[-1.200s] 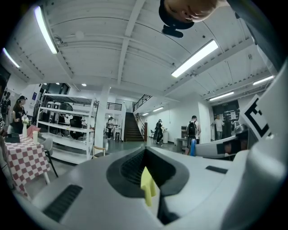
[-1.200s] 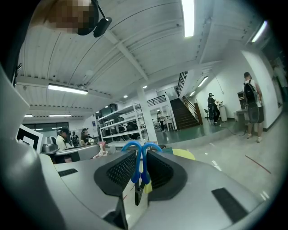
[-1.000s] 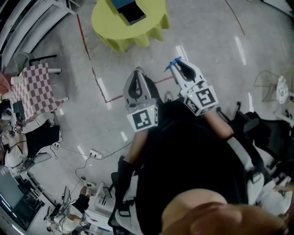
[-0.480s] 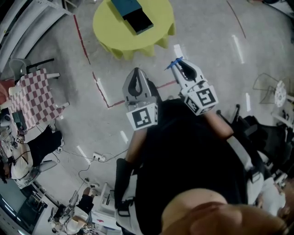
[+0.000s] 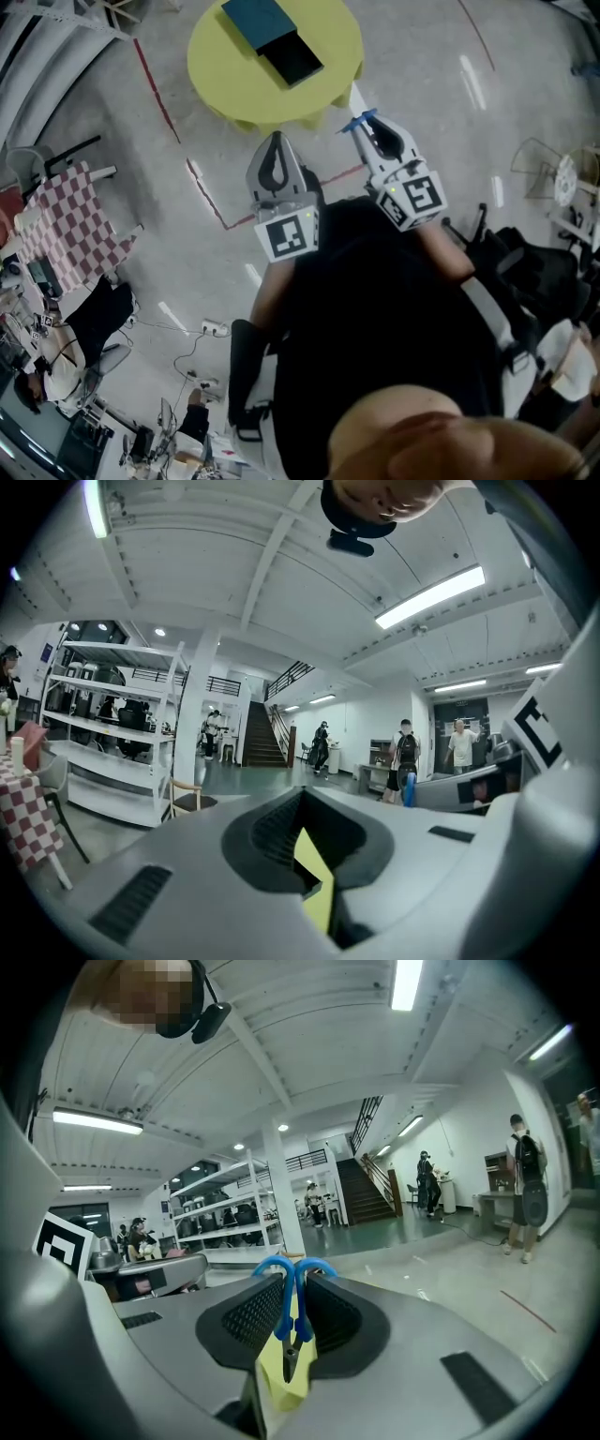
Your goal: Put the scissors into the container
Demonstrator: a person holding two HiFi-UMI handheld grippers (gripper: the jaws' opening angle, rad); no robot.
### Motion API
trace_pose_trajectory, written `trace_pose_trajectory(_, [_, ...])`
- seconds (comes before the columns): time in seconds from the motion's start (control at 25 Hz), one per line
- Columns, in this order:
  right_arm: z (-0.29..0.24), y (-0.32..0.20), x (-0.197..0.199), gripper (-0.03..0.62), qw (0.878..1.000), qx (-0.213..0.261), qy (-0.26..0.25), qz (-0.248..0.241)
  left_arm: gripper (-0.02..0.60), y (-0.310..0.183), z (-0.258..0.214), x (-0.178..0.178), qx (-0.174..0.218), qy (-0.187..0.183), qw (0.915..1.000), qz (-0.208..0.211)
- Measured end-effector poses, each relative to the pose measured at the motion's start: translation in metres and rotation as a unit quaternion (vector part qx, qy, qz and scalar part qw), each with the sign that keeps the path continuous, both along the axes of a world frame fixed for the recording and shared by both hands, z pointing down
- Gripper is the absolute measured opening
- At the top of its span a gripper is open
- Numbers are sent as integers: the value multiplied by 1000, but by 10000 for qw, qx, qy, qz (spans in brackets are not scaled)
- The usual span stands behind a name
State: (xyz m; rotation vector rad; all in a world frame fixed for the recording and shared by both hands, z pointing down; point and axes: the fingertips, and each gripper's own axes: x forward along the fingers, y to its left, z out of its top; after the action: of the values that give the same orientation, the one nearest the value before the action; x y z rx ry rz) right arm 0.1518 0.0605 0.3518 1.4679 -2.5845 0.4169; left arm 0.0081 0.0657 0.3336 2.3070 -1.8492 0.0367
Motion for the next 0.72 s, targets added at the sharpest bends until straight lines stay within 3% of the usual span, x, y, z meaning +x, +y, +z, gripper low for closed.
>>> trace_pose_trajectory(0.4, [13, -63, -41, 75, 9993, 24, 225, 283, -2, -53, 14, -42, -40, 20, 9992, 408])
trace_pose_trajectory(0.72, [25, -100, -68, 75, 9992, 56, 319, 250, -2, -76, 21, -72, -70, 122, 9994, 308])
